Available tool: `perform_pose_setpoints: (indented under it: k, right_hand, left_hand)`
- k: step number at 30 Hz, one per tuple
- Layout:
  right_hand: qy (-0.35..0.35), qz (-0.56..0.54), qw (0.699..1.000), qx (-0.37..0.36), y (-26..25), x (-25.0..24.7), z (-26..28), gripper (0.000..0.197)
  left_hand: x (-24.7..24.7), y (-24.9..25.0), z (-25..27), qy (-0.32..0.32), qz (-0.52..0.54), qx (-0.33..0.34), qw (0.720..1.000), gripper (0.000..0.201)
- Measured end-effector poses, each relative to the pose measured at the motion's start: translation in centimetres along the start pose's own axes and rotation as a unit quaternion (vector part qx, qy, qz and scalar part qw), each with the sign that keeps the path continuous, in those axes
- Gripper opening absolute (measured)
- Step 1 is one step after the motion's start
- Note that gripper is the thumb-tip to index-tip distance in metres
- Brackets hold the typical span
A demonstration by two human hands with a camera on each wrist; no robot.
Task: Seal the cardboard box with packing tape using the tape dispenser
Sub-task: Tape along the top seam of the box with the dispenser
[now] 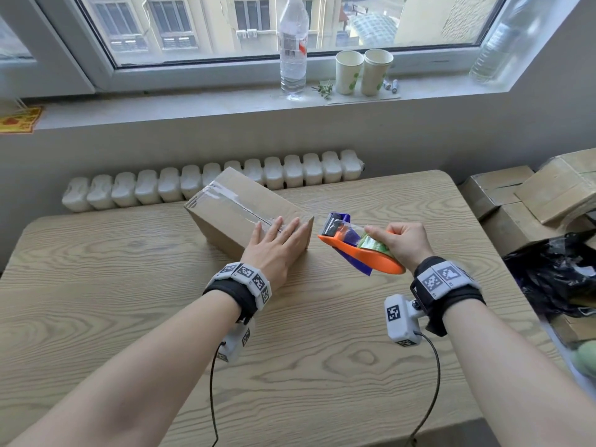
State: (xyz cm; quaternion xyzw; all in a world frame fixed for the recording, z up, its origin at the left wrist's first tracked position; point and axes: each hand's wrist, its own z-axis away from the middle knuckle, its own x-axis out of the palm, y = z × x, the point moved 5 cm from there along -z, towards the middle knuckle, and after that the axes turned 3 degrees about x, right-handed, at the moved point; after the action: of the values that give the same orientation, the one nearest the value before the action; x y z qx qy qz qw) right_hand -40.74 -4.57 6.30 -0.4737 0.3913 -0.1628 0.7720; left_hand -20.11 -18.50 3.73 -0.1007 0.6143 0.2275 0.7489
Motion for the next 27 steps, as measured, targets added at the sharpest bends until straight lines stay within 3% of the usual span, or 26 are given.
perform_pose_setpoints:
  k: [3, 8, 13, 19, 23, 27]
  right_hand:
    - [0.002, -0.003, 1.000, 0.001, -0.1, 0.0, 0.4, 0.050]
    - [0.006, -0.002, 1.000, 0.009, 0.3, 0.0, 0.5, 0.053]
    - [0.009, 0.010, 1.000, 0.018, 1.1, 0.0, 0.5, 0.051]
    - [0.016, 0.021, 0.999, 0.022, 1.1, 0.6, 0.2, 0.052]
    - [0.013, 0.006, 1.000, 0.016, 0.1, 1.1, 0.1, 0.053]
    - [0.016, 0.006, 1.000, 0.014, -0.7, 1.1, 0.0, 0.051]
  left_hand:
    - [-0.4, -1.0, 0.8, 0.001, 0.031, -0.007, 0.999, 0.092]
    - [-0.6, -2.7, 0.4, 0.062, 0.073, -0.085, 0.992, 0.072]
    - [-0.1, -1.9, -1.1, 0.080, 0.078, -0.114, 0.987, 0.061]
    - [-0.2, -2.3, -0.9, 0.061, 0.086, -0.050, 0.993, 0.060]
    - [-0.5, -3.3, -0.7, 0.021, 0.099, 0.010, 0.995, 0.071]
    - [-0.8, -2.9, -0.9, 0.034, 0.107, -0.014, 0.994, 0.070]
